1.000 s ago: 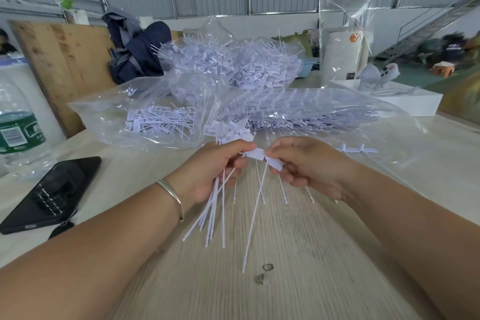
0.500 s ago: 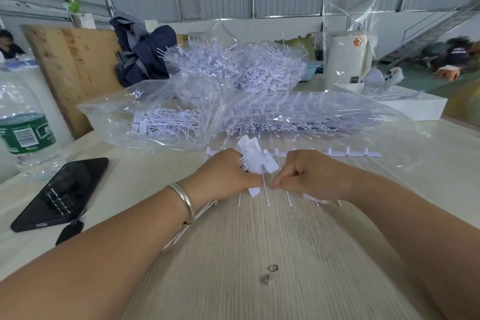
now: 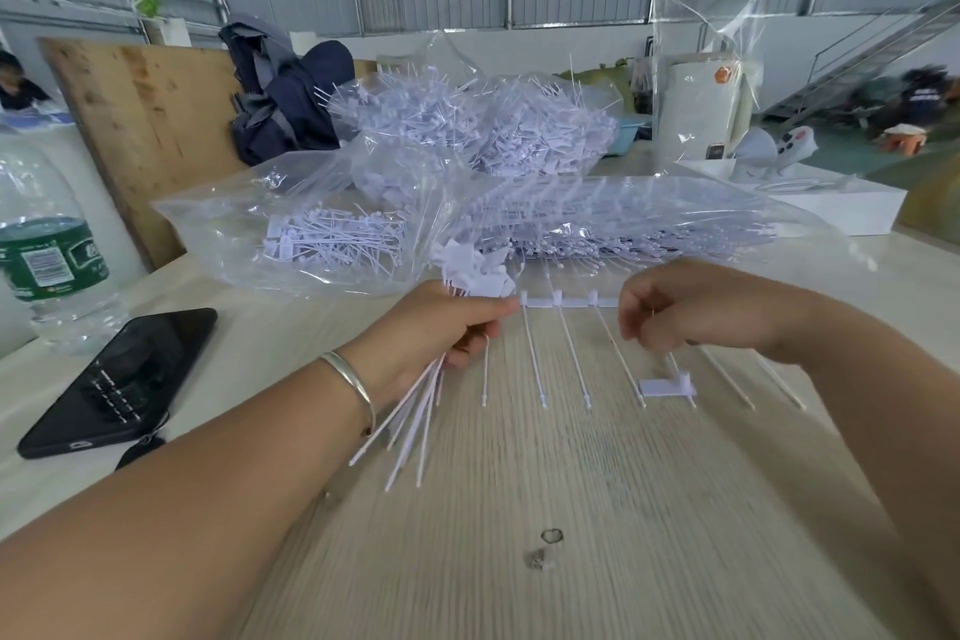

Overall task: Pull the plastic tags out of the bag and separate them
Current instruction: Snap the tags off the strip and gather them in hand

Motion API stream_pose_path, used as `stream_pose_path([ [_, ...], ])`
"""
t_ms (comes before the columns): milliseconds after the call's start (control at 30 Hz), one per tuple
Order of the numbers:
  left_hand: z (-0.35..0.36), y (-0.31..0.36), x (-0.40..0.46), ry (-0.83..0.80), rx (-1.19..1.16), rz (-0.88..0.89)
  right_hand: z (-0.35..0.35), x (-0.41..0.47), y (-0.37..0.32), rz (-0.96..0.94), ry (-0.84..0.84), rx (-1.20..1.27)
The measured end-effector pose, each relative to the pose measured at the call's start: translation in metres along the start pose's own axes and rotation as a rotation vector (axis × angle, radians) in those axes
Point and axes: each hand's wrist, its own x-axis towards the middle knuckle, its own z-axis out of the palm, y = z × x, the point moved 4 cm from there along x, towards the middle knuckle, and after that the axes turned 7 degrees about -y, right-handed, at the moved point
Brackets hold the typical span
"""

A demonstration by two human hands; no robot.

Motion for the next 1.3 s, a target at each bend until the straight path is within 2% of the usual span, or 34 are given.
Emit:
stream_pose_path([
  [67,0.001,-0.001,-0.001,0.003,-0.009,-0.016,0.007,-0.006,0.0,0.073,-0.227,-0.132],
  [133,0.004,-0.002,-0.003,-0.01,0.005,-0.047,0.015,-0.006,-0.001,0.104,-0.303,-0.25],
  [267,0.009,0.0,-0.006,-0.103,0.025,-0.063,0.022,0.0,-0.005,0.099,-0.241,-0.369],
  [467,0.015,0.001,-0.008,-0.112,0.032,-0.071,0.027,-0.001,-0.011,0.071,-0.192,-0.407],
  [567,0.015,0.004,-0.007,-0.099,0.036,-0.059,0.025,-0.003,-0.013,0.067,-0.219,-0.377],
  [633,0.014,0.006,-0.006,-0.087,0.042,-0.044,0.019,-0.003,-0.014,0.069,-0.143,-0.368],
  [700,0.014,0.006,-0.005,-0.069,0.04,-0.033,0.004,-0.001,-0.01,0.106,0.078,-0.465],
  [767,0.014,0.004,-0.004,-0.059,0.043,-0.03,-0.011,-0.006,-0.005,0.282,0.227,-0.639],
  [800,0.015,0.003,-0.004,-0.059,0.044,-0.031,-0.012,-0.009,0.001,0.38,0.171,-0.641],
  [833,0.015,0.002,-0.003,-0.059,0.046,-0.034,-0.009,-0.011,0.006,0.434,0.039,-0.561],
  [900,0.016,0.001,-0.003,-0.058,0.06,-0.044,0.001,-0.012,0.011,0.475,-0.175,-0.365],
  [933,0.016,0.001,-0.002,-0.057,0.069,-0.048,0.003,-0.012,0.011,0.479,-0.209,-0.321],
  [1067,0.017,0.002,-0.002,-0.072,0.089,-0.056,0.002,-0.011,0.006,0.427,-0.21,-0.34],
  [1300,0.019,0.004,-0.001,-0.091,0.131,-0.068,0.003,-0.019,0.001,0.443,-0.297,-0.277],
])
